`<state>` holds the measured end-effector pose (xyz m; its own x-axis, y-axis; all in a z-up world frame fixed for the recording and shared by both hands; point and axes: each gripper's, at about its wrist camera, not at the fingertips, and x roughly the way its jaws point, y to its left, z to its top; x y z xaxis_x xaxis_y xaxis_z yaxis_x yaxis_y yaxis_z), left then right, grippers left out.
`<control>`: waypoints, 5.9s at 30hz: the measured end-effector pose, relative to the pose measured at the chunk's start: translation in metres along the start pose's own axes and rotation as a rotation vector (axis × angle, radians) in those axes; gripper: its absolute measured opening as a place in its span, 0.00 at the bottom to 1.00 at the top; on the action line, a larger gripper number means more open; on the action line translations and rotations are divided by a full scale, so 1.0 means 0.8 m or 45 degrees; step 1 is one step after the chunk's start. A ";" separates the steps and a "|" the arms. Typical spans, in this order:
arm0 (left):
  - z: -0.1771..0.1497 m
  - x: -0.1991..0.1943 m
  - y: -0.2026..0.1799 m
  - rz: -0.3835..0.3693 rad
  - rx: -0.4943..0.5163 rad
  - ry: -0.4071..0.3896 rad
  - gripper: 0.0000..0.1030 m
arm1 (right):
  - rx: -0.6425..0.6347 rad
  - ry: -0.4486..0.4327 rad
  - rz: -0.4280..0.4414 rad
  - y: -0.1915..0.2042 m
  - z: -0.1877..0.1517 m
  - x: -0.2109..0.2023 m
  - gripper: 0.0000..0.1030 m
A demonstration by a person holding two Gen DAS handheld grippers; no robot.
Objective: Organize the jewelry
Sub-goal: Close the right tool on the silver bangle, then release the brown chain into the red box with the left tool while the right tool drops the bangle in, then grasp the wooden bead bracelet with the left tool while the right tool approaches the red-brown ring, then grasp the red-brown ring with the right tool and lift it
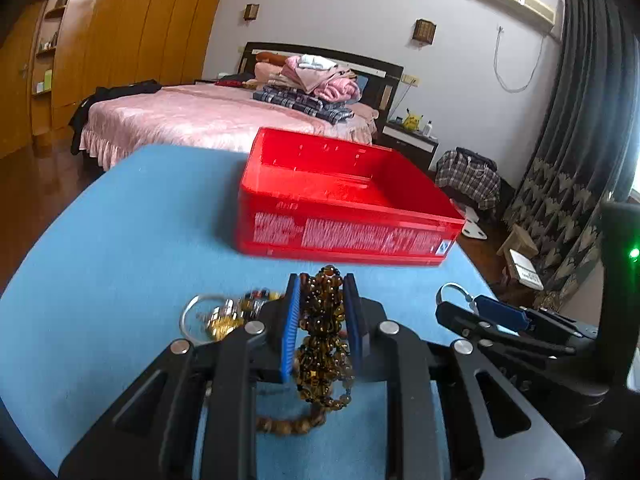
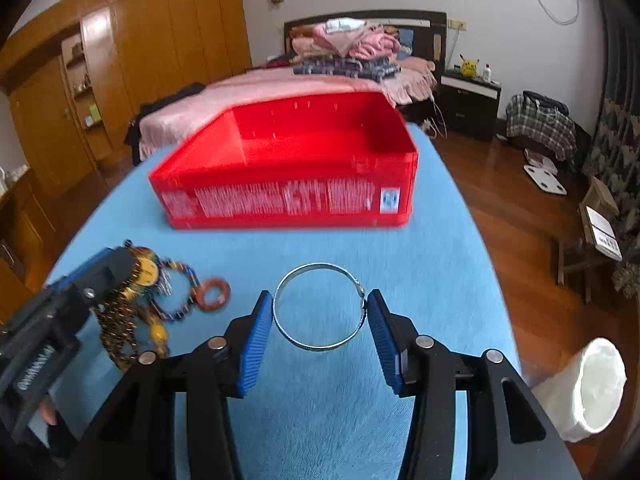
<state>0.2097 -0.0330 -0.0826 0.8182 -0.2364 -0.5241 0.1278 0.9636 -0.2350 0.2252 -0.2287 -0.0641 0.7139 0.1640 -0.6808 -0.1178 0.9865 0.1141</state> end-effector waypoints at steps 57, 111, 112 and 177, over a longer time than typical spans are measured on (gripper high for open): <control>0.039 -0.050 0.044 0.125 0.073 -0.108 0.87 | 0.114 -0.342 -0.030 -0.024 -0.003 -0.053 0.94; -0.064 -0.023 0.075 0.175 -0.002 0.191 0.41 | -0.038 -0.296 -0.017 0.013 -0.075 -0.050 0.94; -0.067 -0.023 0.072 0.195 0.019 0.182 0.41 | -0.037 -0.297 -0.014 0.012 -0.075 -0.050 0.94; -0.006 -0.044 0.070 0.051 -0.078 -0.037 0.10 | -0.070 0.055 0.024 0.049 -0.019 -0.003 0.28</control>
<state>0.1858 0.0289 -0.0813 0.8380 -0.1928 -0.5105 0.0606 0.9626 -0.2642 0.2084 -0.1901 -0.0692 0.6808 0.1814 -0.7097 -0.1694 0.9816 0.0883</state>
